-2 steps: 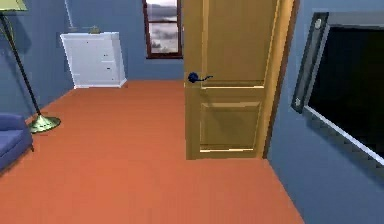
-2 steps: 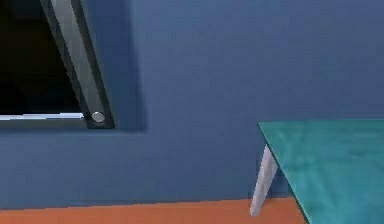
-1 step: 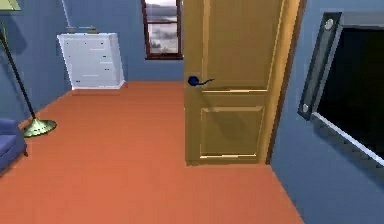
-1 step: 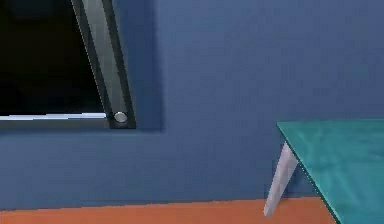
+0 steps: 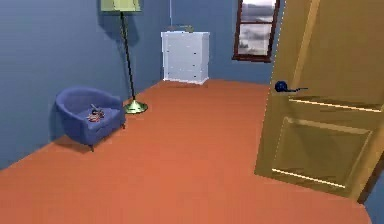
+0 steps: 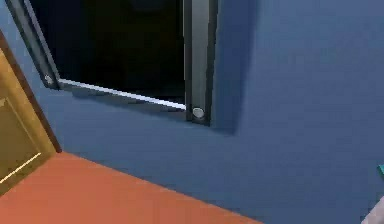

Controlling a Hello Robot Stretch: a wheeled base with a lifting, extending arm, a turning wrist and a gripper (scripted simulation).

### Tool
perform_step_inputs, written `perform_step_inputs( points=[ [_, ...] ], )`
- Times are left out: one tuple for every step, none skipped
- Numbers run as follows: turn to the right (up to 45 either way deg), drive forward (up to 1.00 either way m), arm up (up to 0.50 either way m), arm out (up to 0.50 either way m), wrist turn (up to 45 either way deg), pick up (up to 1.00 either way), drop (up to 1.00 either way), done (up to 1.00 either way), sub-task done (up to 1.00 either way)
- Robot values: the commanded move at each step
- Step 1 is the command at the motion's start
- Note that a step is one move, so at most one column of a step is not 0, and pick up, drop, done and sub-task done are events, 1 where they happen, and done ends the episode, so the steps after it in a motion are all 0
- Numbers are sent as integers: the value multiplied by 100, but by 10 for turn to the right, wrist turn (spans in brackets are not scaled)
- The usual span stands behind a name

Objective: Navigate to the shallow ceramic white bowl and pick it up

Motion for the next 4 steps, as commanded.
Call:
perform_step_inputs(
  points=[
    [0, 100, 0, 0, 0, 0, 0, 0, 0],
    [-30, 0, 0, 0, 0, 0, 0, 0, 0],
    [0, 60, 0, 0, 0, 0, 0, 0, 0],
    [210, 0, 0, 0, 0, 0, 0, 0, 0]
  ],
)
